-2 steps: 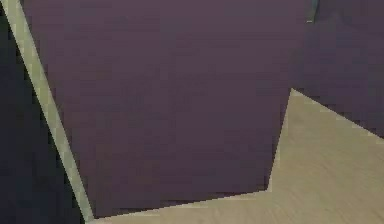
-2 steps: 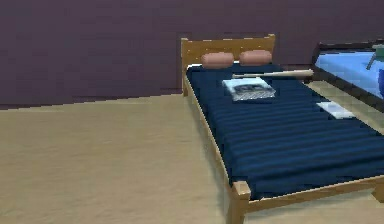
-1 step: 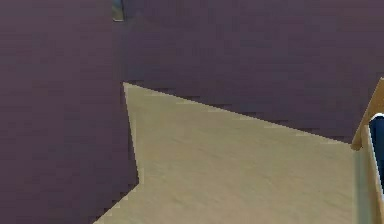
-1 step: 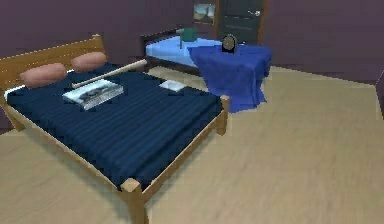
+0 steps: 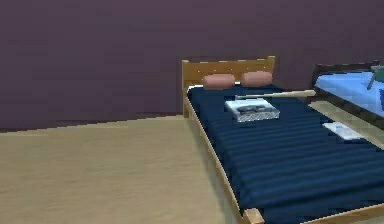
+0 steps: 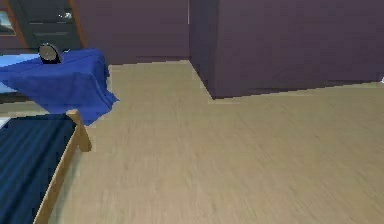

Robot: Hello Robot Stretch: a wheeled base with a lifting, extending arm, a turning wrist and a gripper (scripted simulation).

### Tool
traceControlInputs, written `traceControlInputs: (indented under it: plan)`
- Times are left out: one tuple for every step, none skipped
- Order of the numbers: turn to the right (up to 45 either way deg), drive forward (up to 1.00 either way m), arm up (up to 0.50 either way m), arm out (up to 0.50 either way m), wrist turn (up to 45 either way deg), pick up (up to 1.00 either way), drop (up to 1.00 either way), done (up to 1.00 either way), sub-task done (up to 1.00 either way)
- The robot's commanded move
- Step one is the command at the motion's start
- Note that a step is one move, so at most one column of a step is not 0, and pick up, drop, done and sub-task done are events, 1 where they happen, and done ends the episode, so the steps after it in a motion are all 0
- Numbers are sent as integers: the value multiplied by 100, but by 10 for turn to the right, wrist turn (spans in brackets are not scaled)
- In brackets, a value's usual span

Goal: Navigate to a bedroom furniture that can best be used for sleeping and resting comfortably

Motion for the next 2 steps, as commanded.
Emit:
traceControlInputs:
  plan:
    - [180,0,0,0,0,0,0,0,0]
    - [0,0,0,0,0,0,0,100,0]
